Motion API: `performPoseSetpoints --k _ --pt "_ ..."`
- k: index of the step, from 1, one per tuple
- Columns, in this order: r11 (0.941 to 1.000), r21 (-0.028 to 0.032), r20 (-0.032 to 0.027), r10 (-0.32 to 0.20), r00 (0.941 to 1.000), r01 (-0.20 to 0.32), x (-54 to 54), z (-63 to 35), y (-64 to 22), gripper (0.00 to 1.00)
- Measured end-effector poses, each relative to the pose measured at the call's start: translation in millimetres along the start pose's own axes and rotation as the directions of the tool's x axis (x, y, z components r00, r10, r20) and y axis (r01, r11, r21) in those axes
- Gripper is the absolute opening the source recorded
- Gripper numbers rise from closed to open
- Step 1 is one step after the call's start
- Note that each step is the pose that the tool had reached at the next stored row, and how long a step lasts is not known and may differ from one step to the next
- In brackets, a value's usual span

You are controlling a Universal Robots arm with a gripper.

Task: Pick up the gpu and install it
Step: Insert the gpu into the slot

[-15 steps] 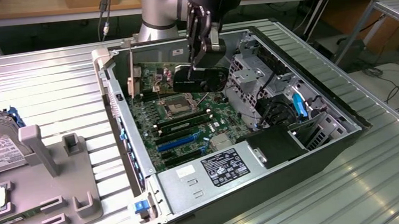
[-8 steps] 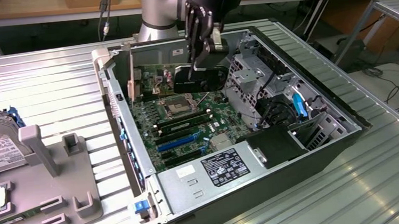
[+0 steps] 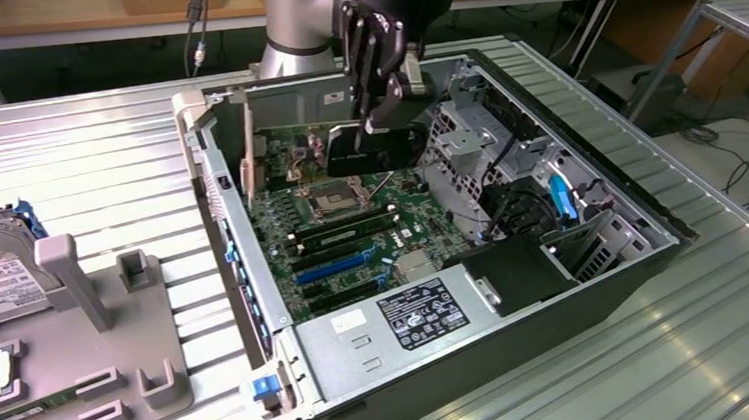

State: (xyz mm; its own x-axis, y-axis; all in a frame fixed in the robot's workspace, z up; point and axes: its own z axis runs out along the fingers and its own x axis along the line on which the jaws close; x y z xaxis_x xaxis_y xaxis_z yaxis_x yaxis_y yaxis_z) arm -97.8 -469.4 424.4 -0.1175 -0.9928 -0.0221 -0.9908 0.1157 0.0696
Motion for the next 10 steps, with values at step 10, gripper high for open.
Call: performPoseSetpoints --k 10 --pt "0.9975 -0.0018 -0.002 -0.071 0.9975 0.071 -0.2 0.1 -1.1 0.27"
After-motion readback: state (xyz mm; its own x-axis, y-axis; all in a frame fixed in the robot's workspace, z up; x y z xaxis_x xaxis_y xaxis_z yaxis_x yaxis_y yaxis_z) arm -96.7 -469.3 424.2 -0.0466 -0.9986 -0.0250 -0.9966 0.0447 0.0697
